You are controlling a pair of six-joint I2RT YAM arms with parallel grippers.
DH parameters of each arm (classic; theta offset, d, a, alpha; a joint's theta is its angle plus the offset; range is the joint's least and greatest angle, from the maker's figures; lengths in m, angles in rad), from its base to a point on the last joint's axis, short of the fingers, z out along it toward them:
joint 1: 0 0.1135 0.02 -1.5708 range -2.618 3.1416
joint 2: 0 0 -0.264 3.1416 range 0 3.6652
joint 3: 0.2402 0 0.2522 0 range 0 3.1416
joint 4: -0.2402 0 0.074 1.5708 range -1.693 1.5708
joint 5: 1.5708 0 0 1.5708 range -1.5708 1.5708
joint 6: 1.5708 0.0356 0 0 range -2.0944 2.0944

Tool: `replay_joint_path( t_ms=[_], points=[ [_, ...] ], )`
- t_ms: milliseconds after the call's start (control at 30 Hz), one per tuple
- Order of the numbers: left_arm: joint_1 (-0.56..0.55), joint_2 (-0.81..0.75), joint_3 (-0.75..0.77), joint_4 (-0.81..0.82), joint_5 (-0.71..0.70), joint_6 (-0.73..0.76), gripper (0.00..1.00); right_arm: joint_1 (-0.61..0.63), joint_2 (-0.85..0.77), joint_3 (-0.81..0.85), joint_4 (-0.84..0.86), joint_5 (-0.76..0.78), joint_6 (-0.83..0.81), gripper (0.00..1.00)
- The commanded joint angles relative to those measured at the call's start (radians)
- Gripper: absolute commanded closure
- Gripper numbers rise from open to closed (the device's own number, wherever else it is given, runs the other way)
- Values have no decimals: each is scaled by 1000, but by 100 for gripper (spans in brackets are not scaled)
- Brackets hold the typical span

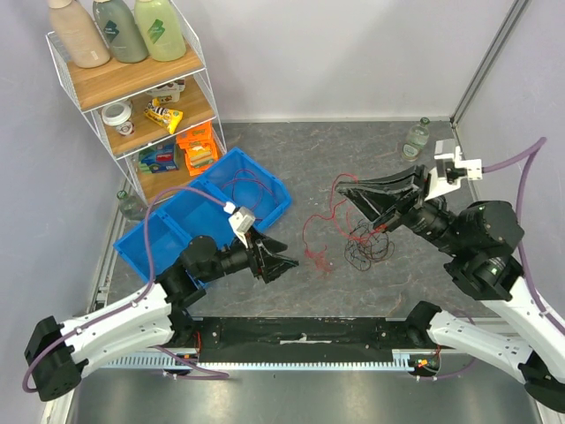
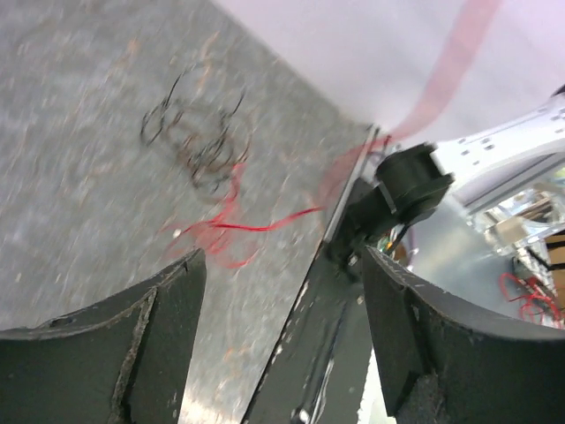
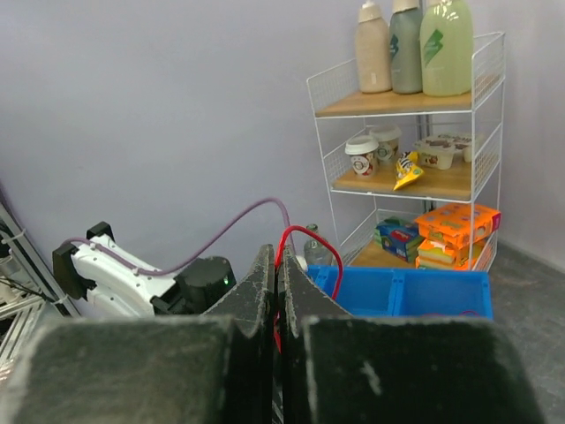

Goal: Untangle the cables

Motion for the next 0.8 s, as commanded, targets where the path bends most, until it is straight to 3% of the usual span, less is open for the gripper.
replay_joint_path(
  t_ms=[0, 300, 367, 467, 533, 767],
  points=[
    [-12, 51, 76, 178, 72, 49, 22, 1, 13, -26, 75, -47, 52, 100],
    [-77, 402, 174, 366, -16, 110, 19, 1, 75, -35, 216, -111, 158, 100],
    [-78, 453, 192, 331, -140, 103, 26, 1, 81, -24, 228, -124, 167, 100],
    [-78, 535, 238, 173, -296, 66, 52, 1, 78, 16, 214, -107, 149, 100],
    [-80, 578, 214, 166, -284, 37, 64, 1, 82, 63, 187, -86, 127, 100],
    [-80, 608, -47, 335, -210, -95, 65, 1, 104, 235, 107, 5, 37, 100]
  ],
)
